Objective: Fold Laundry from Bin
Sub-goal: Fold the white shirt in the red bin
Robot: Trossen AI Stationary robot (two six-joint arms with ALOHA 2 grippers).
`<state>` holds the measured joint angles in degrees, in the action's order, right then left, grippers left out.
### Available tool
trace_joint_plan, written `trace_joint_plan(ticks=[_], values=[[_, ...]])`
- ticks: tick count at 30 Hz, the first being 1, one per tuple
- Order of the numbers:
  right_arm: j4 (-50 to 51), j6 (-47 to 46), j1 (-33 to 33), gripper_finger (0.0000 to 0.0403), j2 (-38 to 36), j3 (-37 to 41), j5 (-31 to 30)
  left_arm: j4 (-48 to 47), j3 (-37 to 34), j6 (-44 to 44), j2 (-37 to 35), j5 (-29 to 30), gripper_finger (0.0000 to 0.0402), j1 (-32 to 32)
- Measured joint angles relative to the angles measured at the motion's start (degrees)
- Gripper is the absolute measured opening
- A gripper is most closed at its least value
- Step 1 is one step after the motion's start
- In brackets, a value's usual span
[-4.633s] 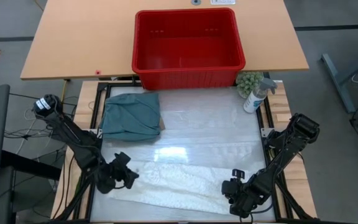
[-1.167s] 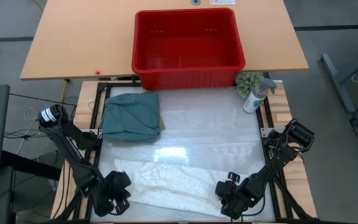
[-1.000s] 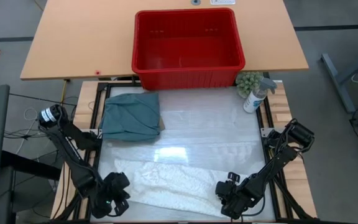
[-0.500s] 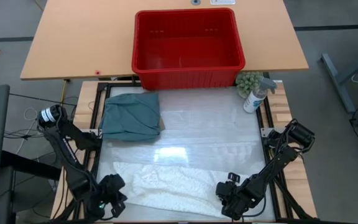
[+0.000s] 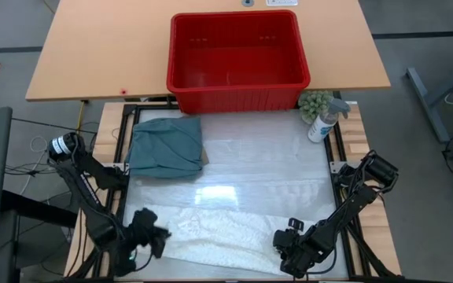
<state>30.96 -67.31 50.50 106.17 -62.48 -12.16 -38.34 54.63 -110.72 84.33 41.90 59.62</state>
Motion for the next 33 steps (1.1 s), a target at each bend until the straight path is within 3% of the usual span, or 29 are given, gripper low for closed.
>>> trace_joint_plan(ticks=[5, 14, 19, 26, 33], values=[[-0.07, -0.17, 0.0, 0.0203, -0.01, 0.0, 0.01, -9.8, -0.04, 1.6, 0.0, -2.86, 0.0092, -5.0], [-0.13, -0.2, 0.0, 0.0203, 0.0, 0.0, 0.01, 1.0, -0.04, 28.94, 0.0, -17.89, 0.0092, -13.92], [-0.15, -0.24, 0.0, 0.0203, 0.0, 0.0, -0.53, 5.85, -0.02, 39.82, 0.0, -20.16, 0.0092, -20.23], [-0.2, -0.37, -0.37, 0.0203, 0.0, 0.0, -0.65, 6.67, -0.03, 57.6, 0.0, -27.85, 0.0088, -30.57], [-0.28, -2.14, -0.18, 0.0203, 0.0, 0.0, -1.1, 12.01, -0.02, 78.07, 0.0, -40.76, 0.0133, -36.51]])
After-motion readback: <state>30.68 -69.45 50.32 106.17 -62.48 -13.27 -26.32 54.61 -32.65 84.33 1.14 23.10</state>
